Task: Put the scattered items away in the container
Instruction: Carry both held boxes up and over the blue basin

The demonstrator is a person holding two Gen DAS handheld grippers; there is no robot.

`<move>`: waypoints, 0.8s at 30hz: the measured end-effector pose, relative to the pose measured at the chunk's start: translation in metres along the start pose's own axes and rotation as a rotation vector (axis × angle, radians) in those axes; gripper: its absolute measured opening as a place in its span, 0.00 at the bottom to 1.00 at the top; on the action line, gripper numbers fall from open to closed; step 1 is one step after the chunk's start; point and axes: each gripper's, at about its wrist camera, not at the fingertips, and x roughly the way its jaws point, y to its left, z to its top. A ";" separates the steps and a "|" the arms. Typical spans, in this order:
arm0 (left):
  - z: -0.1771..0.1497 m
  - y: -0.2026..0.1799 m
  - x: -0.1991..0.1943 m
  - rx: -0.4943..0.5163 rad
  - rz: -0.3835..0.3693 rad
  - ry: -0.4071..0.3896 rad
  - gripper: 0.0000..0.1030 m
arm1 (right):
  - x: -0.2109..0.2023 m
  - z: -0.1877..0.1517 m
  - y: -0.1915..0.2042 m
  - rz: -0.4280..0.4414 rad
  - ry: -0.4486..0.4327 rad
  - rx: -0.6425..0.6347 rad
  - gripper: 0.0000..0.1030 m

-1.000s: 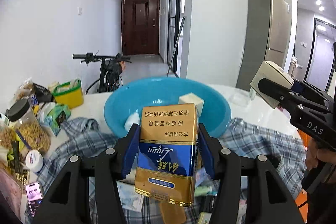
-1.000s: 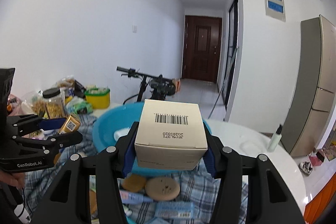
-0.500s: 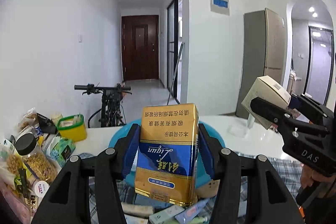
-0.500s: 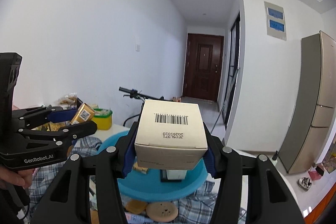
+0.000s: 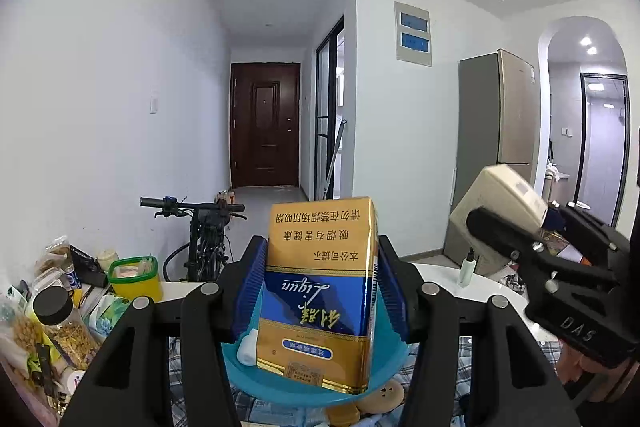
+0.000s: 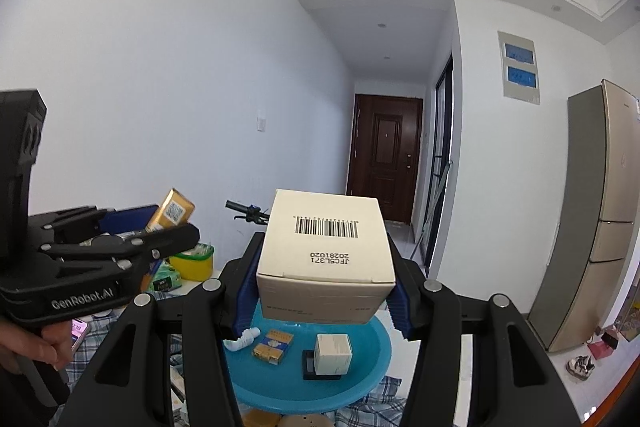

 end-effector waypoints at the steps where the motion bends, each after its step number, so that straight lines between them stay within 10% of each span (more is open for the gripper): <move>1: -0.001 0.001 0.000 -0.002 0.000 0.004 0.55 | -0.002 0.001 0.001 -0.001 -0.004 -0.003 0.51; 24: -0.002 0.007 0.011 -0.021 0.004 0.011 0.55 | 0.000 -0.007 0.007 0.003 0.014 0.008 0.51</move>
